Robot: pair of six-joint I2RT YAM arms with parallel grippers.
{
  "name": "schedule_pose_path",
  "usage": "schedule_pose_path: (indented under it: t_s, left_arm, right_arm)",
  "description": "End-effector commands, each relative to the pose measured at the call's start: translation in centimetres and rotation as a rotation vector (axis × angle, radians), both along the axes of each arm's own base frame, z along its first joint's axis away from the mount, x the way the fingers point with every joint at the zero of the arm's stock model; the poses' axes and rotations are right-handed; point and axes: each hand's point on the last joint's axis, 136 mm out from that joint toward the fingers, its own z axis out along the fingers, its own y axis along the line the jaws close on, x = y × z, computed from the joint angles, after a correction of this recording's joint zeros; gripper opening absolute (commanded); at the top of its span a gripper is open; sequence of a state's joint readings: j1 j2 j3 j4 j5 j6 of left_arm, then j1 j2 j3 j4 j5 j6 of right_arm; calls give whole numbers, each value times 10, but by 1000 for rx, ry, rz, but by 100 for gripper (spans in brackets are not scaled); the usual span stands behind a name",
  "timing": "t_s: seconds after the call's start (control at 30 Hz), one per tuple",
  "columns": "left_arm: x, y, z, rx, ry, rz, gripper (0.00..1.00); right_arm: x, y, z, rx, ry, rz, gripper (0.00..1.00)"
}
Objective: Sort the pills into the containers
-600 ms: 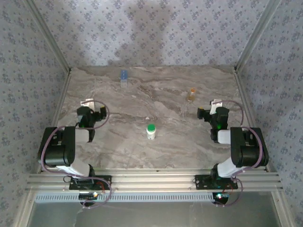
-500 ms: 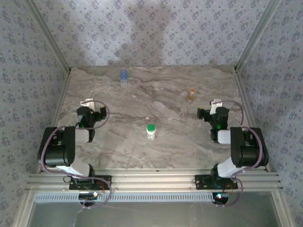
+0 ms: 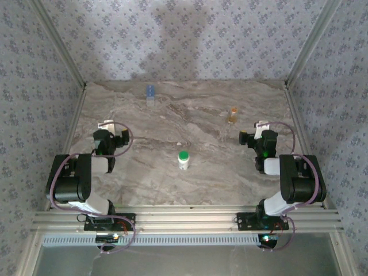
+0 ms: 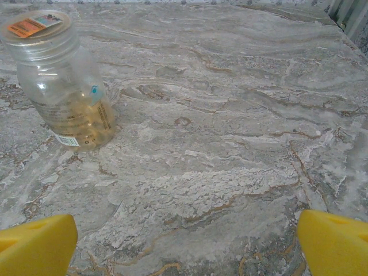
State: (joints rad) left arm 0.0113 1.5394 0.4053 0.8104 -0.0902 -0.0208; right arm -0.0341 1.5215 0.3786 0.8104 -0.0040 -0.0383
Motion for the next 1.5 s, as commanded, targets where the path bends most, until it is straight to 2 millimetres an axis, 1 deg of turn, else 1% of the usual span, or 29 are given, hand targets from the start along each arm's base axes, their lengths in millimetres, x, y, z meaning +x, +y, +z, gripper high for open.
schedule_pose_path:
  t_s: [0.0, 0.43, 0.63, 0.7, 0.77, 0.9, 1.0, 1.1, 1.17, 1.33, 1.37, 1.4, 1.43, 1.47]
  left_arm:
    - [3, -1, 5, -20, -18, -6, 100]
    - [3, -1, 6, -19, -18, -7, 100]
    - [1, -7, 6, 11, -23, -20, 99]
    - [1, -7, 11, 16, -29, -19, 99]
    - [-2, 0, 18, 20, -45, 33, 99]
    - [-20, 19, 37, 18, -86, 163, 100]
    - [-31, 38, 41, -23, -43, 303, 100]
    - [-47, 64, 43, -98, 5, 526, 100]
    - [-53, 71, 46, -112, 0, 575, 100]
    - [-64, 71, 53, -142, -91, 571, 100]
    - [-64, 69, 55, -141, -103, 549, 100]
    - [-61, 61, 59, -145, -110, 495, 100]
    - [-57, 49, 67, -157, -120, 424, 99]
    - [-58, 41, 73, -219, -133, 404, 100]
  right_arm:
    - [4, -1, 4, -3, -12, -13, 100]
    - [4, -5, 4, 30, -12, -7, 100]
    - [4, -3, 3, 9, -9, -12, 100]
    - [4, -3, 4, 8, -10, -13, 100]
    - [4, -3, 4, 8, -9, -12, 100]
    - [4, -2, 4, -2, -13, -15, 100]
    - [3, -2, 4, -11, -13, -22, 100]
    - [3, -4, 7, -31, -20, -47, 100]
    - [1, -8, 12, -42, -24, -80, 100]
    - [-1, -23, 29, -74, 23, -203, 100]
    - [-2, -25, 33, -80, 35, -234, 100]
    - [-4, -27, 37, -83, 46, -267, 100]
    - [-9, -31, 44, -66, 59, -326, 100]
    - [-14, -32, 53, -33, 62, -376, 100]
